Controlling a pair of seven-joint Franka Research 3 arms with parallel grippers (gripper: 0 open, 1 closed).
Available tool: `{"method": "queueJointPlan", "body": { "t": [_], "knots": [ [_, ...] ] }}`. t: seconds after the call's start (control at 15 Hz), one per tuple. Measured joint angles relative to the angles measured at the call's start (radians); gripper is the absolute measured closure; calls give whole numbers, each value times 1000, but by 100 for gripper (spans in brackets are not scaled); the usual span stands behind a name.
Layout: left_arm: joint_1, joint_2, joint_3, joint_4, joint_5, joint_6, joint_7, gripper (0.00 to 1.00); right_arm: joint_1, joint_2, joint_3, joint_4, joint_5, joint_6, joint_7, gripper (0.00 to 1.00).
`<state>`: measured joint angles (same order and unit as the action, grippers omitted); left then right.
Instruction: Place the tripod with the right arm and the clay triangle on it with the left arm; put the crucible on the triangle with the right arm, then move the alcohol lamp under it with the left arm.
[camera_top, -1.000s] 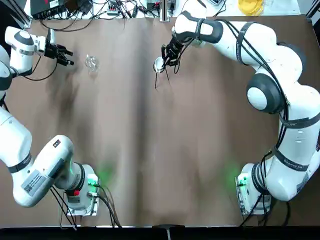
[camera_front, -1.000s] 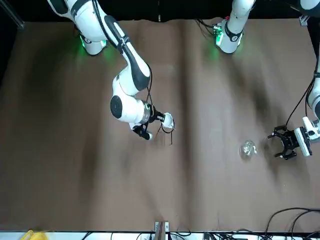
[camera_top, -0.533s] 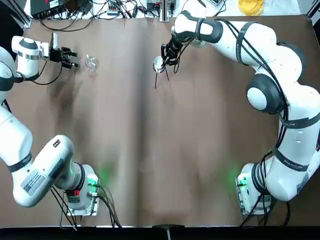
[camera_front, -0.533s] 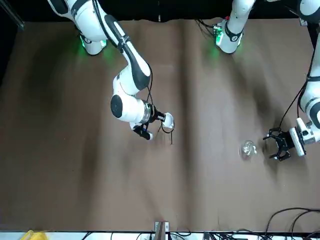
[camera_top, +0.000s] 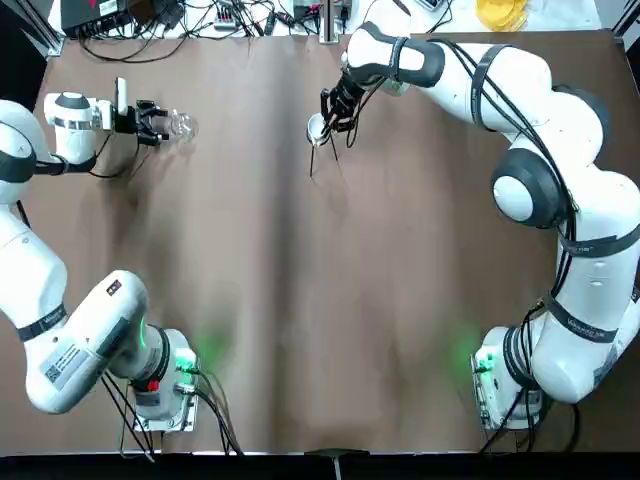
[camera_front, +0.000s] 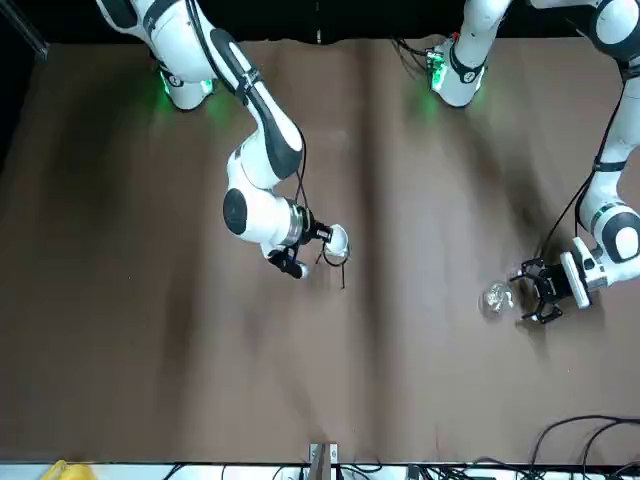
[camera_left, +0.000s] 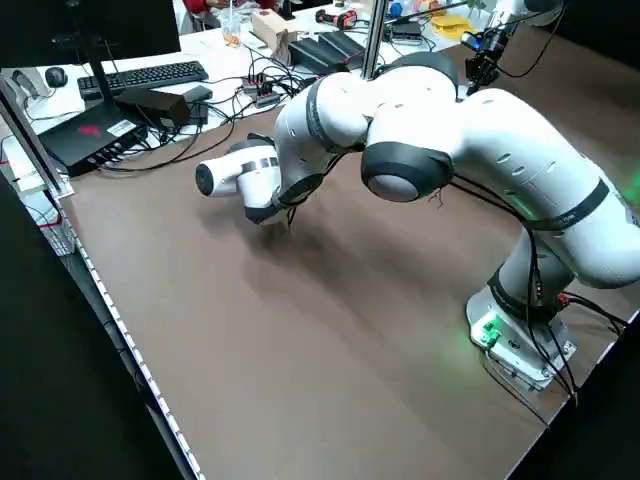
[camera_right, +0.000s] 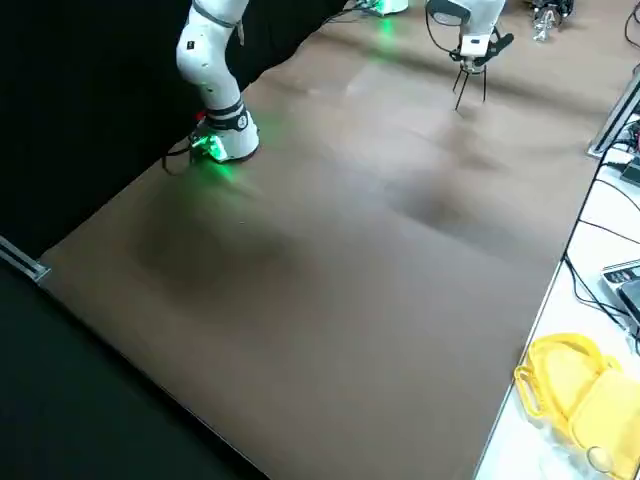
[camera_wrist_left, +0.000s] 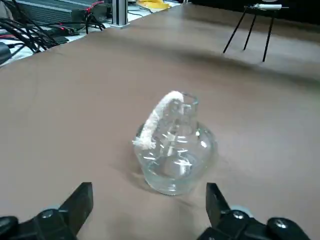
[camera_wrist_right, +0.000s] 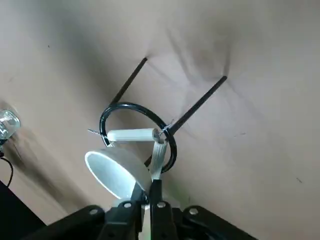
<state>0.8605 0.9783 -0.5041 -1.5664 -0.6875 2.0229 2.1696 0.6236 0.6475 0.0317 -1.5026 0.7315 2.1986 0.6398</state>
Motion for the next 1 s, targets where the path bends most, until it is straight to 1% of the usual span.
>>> {"method": "queueJointPlan", "body": {
  "t": [0.27,0.33,0.6,0.73,1.0],
  "knots": [
    [-1,28,0,-8,-2,-15,17,0,3,8,0,1,0,1,0,91],
    [-5,30,-1,-10,-15,-18,29,0,3,9,0,2,0,2,-1,87],
    [-45,34,-1,-17,-100,-21,120,0,3,10,-1,4,0,3,-1,84],
    [-62,38,-1,-19,-119,-21,134,0,3,10,-3,5,0,3,-2,68],
    [-76,56,0,-20,-127,-20,142,0,1,10,-13,14,0,3,-2,31]
  ]
}}
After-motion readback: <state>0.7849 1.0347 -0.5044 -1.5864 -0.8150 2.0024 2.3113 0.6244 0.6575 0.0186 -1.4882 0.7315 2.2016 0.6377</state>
